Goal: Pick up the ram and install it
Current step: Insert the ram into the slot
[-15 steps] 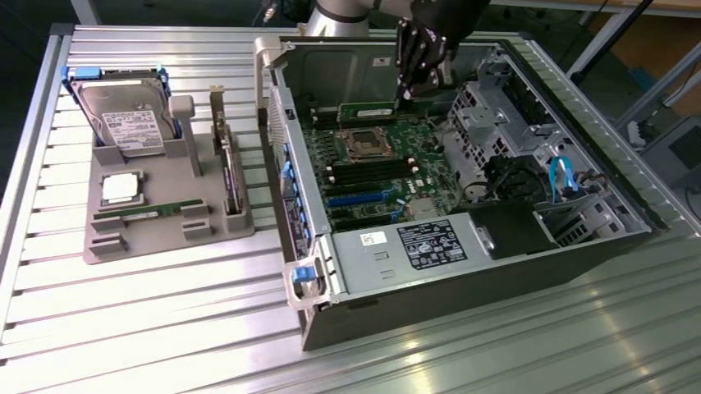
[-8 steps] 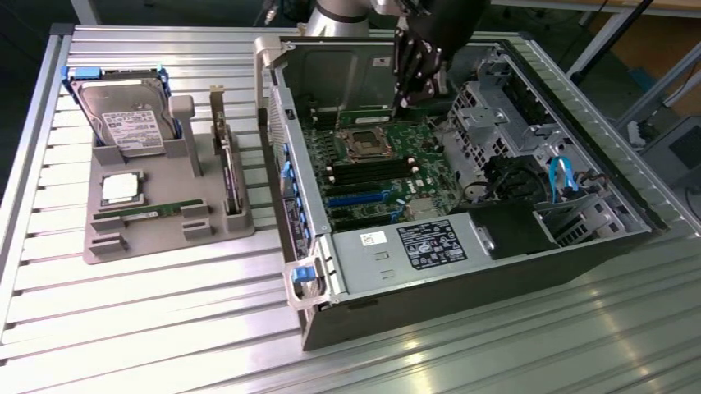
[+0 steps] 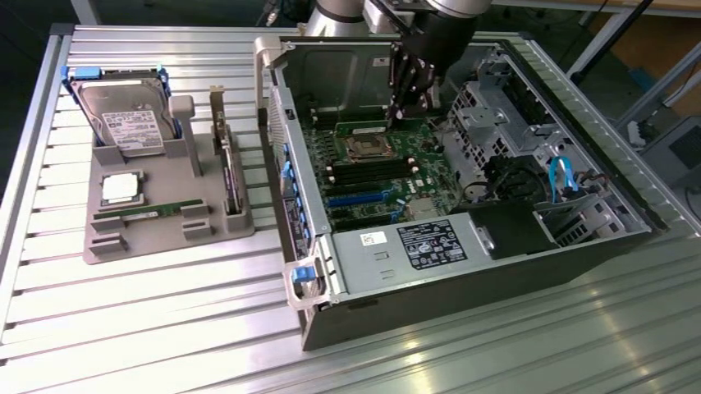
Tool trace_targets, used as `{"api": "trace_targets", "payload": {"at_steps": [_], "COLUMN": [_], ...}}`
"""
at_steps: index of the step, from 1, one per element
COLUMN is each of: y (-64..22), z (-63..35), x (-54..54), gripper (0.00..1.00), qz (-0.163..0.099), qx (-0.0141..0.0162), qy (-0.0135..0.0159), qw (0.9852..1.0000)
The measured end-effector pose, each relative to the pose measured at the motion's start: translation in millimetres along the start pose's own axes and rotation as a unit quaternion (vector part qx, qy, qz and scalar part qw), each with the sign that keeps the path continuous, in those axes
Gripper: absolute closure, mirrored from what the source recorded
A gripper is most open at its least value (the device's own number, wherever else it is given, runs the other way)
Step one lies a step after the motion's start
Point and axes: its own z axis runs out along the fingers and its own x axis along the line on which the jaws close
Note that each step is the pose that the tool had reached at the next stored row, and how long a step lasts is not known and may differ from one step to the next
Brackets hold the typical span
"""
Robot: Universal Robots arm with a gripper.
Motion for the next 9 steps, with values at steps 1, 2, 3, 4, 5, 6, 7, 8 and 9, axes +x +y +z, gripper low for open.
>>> {"api": "trace_targets", "payload": {"at_steps": [1,2,3,4,5,6,7,8,9], "y": [-0.1,-0.2,-0.3,-0.3,-0.4,-0.5,-0.6,-0.7,-0.8], "z": [1.8,3.6,5.2,6.9,8.8,10.5,12.2,14.1,16.0], "x": [0.0,0.1,0.1,0.1,0.2,0.2,0.2,0.2,0.3], "gripper": [0.87,0.87,0.87,0.87,0.87,0.87,0.87,0.87,0.87], "qz": [0.0,0.0,0.0,0.0,0.0,0.0,0.0,0.0,0.0], "qx": [0.0,0.0,0.0,0.0,0.0,0.0,0.0,0.0,0.0], "qy": [0.0,0.0,0.0001,0.0,0.0001,0.0001,0.0001,0.0001,0.0001], "qw": [1.0,1.0,1.0,1.0,1.0,1.0,1.0,1.0,1.0]}}
